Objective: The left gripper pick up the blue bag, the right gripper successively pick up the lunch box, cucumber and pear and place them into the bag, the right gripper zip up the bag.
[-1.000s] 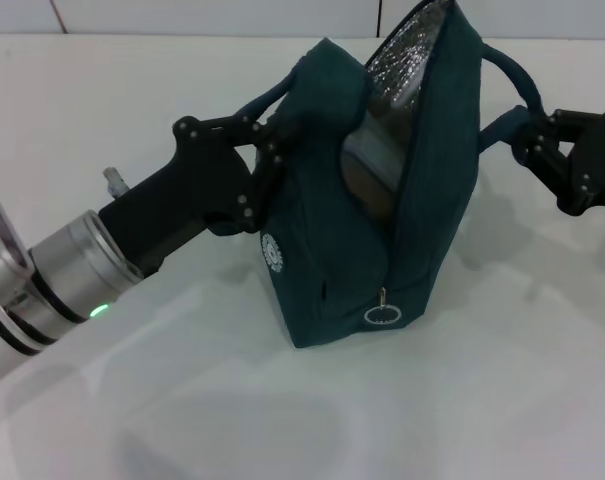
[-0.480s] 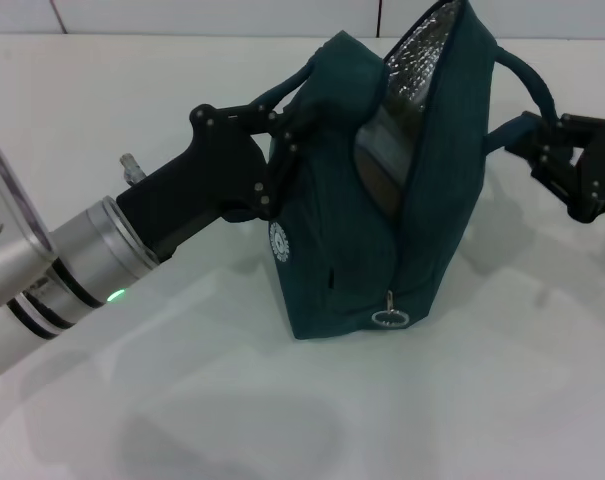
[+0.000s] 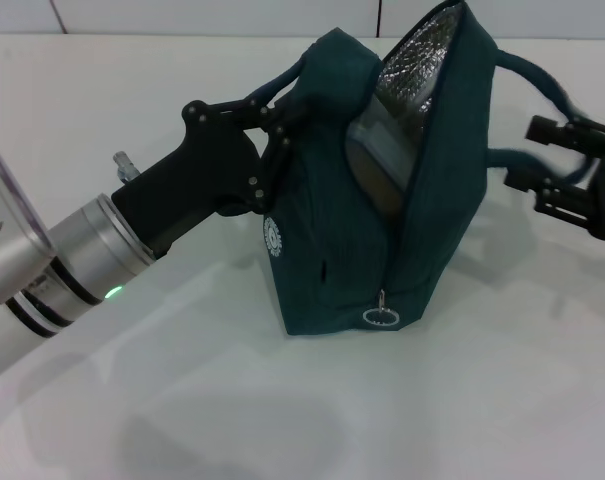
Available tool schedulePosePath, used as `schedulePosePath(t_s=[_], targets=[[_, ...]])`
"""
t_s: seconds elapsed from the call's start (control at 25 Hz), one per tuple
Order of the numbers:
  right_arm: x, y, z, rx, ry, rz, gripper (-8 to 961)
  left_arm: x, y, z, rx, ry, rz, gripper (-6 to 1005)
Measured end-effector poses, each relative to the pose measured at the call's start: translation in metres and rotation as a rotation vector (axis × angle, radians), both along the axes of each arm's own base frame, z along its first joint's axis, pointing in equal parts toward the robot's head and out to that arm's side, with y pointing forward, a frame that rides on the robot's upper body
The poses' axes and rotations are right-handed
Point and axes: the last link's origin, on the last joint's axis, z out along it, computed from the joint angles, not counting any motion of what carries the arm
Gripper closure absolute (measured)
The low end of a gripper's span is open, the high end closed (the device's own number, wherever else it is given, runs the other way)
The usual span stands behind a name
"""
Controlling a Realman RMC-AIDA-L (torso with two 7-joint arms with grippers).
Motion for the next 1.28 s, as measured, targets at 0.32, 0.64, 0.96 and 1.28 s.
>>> schedulePosePath(t_s=[0.32, 0.64, 0.96, 1.28], targets=[[0.003, -0.020, 0.013, -0.032, 0.016, 0.077, 268, -0.002, -0.002, -0.001, -0.001, 0.003, 0.008, 955], [-0.003, -0.032, -0.026, -0.316, -0.154, 0.153, 271, -0.002, -0.001, -0.001, -0.004, 0.005, 0.005, 955], [-0.011, -0.020, -0.077, -0.373, -0.302, 0.119, 387, -0.001, -0.002, -0.002, -0.009, 0.010, 0.001, 955], [-0.018, -0.009, -0.092, -0.375, -0.313, 0.085, 436, -0.001, -0.002, -0.003, -0.002, 0.016, -0.004, 955]])
